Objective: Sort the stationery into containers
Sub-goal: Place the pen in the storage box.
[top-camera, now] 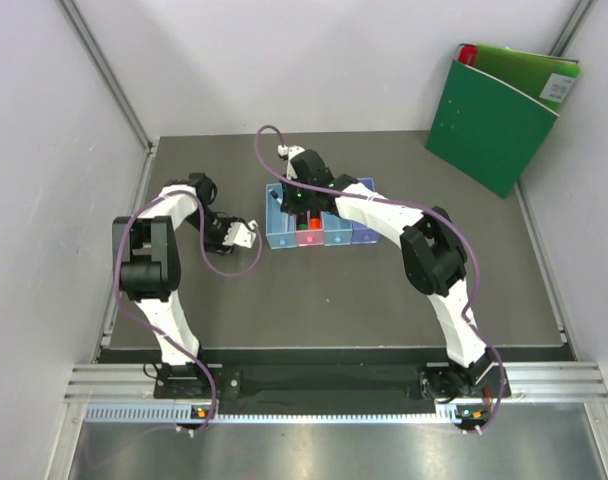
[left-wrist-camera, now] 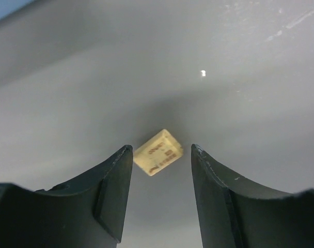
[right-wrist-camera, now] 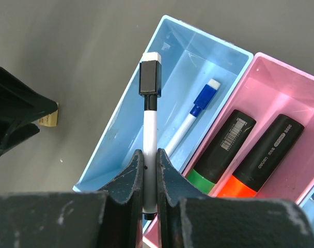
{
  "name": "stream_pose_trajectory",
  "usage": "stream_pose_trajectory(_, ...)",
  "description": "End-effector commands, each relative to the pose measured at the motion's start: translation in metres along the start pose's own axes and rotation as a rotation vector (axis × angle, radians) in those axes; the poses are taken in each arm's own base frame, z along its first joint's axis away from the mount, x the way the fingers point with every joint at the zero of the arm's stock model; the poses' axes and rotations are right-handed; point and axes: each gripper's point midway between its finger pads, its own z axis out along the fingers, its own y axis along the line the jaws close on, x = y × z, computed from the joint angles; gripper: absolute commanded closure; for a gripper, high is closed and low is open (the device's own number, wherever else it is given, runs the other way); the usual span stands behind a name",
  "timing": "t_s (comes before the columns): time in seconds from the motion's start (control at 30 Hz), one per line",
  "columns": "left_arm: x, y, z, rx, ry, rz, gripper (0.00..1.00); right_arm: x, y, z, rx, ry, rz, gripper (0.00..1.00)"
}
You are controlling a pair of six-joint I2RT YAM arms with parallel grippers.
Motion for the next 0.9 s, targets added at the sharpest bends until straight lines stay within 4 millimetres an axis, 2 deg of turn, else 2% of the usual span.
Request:
stream_pose_trajectory(0.0,0.000,-0.009,-0.002,0.015,0.015,0.001,0.46,-0.032,0.023,-0.008,-0.037,-0.093,-0.013,1.00)
stream_pose_trajectory(0.27,0.011,0.008,-0.001,-0.029,0.055,0.049,0.49,-0.031,0.023,-0.008,-0.037,-0.090,-0.011,1.00)
stream_pose_trajectory(0.53,0.015,0.013,0.003,-0.050,0.069,0.098,0.50,-0.028,0.022,-0.008,-0.034,-0.085,-0.014,1.00)
stream_pose_trajectory(0.7,0.014,0.010,0.006,-0.052,0.062,0.105,0.51,-0.028,0.022,-0.008,-0.033,-0.083,-0.015,1.00)
stream_pose_trajectory(0.8,0.011,0.009,0.009,-0.062,0.051,0.112,0.54,-0.027,0.021,-0.008,-0.033,-0.082,-0.013,1.00)
stream_pose_trajectory(0.87,0.012,0.006,0.012,-0.056,0.047,0.107,0.61,-0.028,0.022,-0.010,-0.032,-0.084,-0.014,0.95)
